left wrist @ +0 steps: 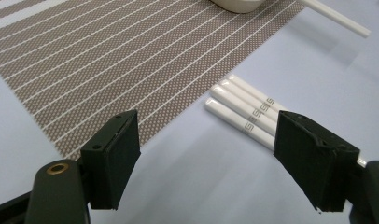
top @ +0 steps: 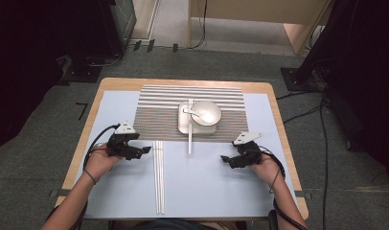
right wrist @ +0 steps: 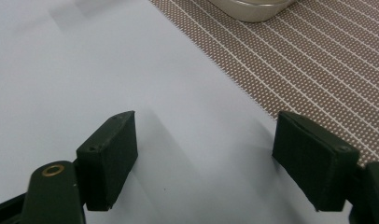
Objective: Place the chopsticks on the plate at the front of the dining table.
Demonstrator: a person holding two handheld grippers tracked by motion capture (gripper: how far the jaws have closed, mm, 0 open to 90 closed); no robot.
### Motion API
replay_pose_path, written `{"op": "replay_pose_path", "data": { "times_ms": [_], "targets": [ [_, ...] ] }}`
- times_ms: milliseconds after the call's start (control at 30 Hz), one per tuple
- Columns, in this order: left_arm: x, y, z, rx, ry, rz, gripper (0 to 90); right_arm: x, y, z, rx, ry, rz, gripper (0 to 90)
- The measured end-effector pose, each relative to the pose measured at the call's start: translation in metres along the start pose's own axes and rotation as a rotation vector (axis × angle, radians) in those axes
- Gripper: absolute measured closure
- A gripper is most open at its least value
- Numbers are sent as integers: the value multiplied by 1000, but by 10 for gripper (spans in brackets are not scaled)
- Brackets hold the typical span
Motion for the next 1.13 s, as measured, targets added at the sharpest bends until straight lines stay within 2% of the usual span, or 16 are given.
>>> {"op": "replay_pose_path", "data": {
  "times_ms": [167,233,333,467,700,833,933,1033,1133],
  "targets": [
    [11,-2,5,-4,-9,-23,223,2,-2,-1,-7,31,-7,158],
    [16,-4,7,-11,-13,-28,223,3,-3,-1,-23,35,-3,140],
    [21,-5,9,-8,-3,-6,223,3,-3,-1,-21,35,-1,139],
    [25,-7,12,-12,-4,0,222,3,-3,-1,-18,35,3,138],
    [34,-14,13,-34,-31,-24,218,3,-3,-1,-17,36,5,137],
    [38,-19,15,-55,-43,-51,209,3,-3,-1,-16,36,4,137],
    [39,-19,15,-39,-21,-37,191,3,-3,-1,-15,36,4,136],
    [40,-19,15,-40,-23,-62,183,3,-3,-1,-15,36,4,136],
    [40,-19,14,-44,-22,-61,182,3,-3,-2,-15,35,3,133]
  ]
}}
Point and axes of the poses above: each handheld gripper's, and its own axes: z roughly backward along the jaws, x roughly out of its underside, y roughly to its right, the point moved 9 cm from there along -z, roughly forward along the jaws, and after that the axes turned 10 degrees about x, right-handed, at the moved point
